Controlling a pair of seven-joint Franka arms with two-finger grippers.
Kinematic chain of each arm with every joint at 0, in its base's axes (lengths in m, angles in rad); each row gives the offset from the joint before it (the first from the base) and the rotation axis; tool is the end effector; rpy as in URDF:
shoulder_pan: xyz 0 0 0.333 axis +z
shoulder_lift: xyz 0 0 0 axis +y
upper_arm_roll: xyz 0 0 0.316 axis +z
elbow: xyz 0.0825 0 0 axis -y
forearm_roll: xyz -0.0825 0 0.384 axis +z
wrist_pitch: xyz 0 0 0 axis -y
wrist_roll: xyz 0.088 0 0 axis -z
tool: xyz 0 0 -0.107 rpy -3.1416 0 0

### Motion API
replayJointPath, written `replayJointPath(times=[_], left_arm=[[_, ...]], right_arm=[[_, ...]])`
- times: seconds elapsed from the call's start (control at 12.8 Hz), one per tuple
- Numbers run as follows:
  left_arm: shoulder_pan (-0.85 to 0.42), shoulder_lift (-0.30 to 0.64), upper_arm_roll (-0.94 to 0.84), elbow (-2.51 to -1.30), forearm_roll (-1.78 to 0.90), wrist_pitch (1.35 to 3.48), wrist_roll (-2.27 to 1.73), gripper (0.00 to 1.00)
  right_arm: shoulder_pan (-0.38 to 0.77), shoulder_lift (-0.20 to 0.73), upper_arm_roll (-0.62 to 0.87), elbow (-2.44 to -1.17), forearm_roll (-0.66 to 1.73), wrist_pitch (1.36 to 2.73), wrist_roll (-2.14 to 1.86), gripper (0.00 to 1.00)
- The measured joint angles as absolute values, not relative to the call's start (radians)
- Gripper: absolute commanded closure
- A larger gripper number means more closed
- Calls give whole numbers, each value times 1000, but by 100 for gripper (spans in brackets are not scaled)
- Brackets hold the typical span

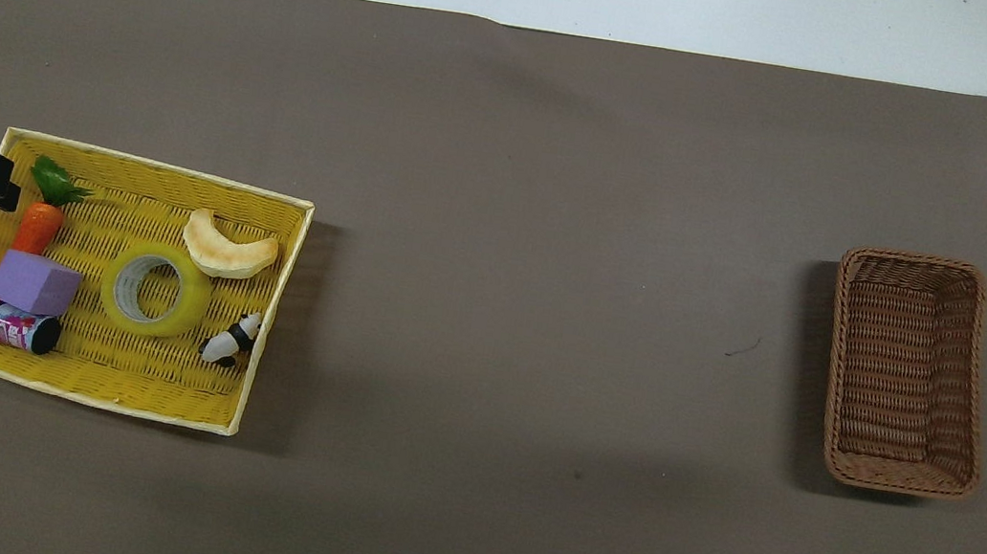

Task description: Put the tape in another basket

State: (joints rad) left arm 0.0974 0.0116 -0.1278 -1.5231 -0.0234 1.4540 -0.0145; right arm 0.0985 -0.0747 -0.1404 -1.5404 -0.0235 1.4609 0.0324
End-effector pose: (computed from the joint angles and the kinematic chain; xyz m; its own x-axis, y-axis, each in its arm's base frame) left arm 0.5457 -0.0189 0.6307 0.9966 -0.0186 -0.0808 -0.0168 -0.9996 0.0237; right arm 0.5189 -0.0278 0.6688 0.9971 -0.0764 -0.0051 -0.0763 -0.9970 0.0131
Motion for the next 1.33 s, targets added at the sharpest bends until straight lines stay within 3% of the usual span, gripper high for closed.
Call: replayJointPath(times=[1.33], left_arm=[[97, -4, -131, -1561, -23, 1454, -14, 0]], right_arm=[[98, -75, -140, -1540, -23, 1461, 32, 0]])
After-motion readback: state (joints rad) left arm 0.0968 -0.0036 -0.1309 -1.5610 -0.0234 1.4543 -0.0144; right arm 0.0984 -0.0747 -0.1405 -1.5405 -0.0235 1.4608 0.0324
